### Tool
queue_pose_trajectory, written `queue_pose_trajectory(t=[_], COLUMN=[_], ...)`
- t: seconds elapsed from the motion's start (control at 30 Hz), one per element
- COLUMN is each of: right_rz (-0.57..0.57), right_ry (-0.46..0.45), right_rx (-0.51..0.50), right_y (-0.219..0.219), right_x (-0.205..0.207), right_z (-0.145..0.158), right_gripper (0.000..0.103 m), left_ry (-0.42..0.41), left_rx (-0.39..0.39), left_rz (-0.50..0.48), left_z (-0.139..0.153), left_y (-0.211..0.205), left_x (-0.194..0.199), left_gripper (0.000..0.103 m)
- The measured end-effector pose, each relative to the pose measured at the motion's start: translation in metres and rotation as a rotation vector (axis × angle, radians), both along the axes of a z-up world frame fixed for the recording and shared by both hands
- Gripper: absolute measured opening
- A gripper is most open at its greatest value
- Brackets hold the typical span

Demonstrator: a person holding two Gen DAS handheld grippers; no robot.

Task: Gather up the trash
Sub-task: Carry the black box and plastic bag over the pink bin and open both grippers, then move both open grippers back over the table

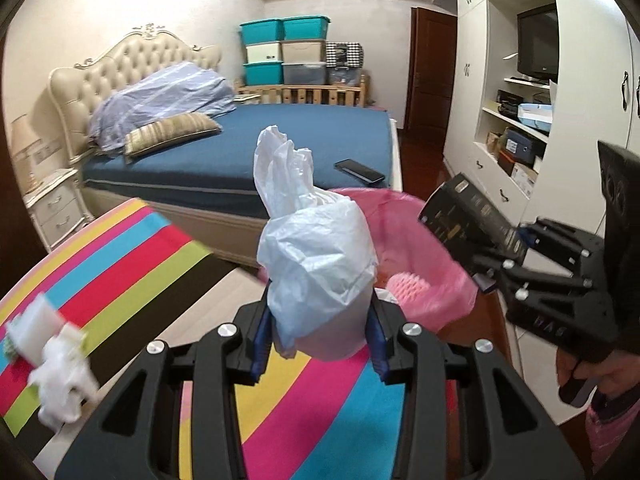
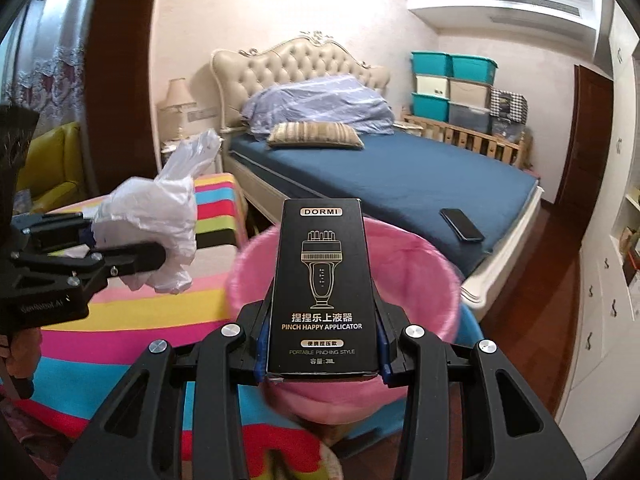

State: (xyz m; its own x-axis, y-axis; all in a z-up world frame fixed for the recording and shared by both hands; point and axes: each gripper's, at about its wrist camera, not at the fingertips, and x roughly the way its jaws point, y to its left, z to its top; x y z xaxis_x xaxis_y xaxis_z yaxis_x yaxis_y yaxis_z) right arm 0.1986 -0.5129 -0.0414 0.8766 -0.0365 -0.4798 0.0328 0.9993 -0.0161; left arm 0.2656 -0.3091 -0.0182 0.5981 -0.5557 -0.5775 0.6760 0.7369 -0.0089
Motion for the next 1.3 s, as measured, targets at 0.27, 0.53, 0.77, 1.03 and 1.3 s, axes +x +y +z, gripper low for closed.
queue_pose_trajectory(t=[0.27,0.53,0.77,1.03,1.3], right_rz=[-0.023,-0.047,-0.065,-0.01,0.122], right_ry=[0.011,-0.038,-0.031,-0.023,0.039], right_rx=[0.04,0.096,0.104,0.096,0.088], right_y=[-0.034,-0.045,-0.045,-0.019,0.057], right_x=[0.021,0.024,0.01,-0.006,0.005], right_z=[-0.008,-0.007,-0.007,-0.01,-0.024], right_gripper=[0.039,0.076,0.076,0.076,0.076], left_ry=[0.026,0.048,0.061,-0.007,-0.058], left_rx=[-0.019,-0.067,-0.076,0.0,0.065], left_rz=[-0.039,0.033,0.094,0.233,0.361], left_z=[-0.003,-0.016,-0.02,-0.021,-0.021], left_y=[-0.047,-0.047,-0.016,0.049,0.141], left_x=[0.036,0.064,0.062,0.025,-0.004], left_gripper=[0.041,0.081,0.083,0.097,0.098])
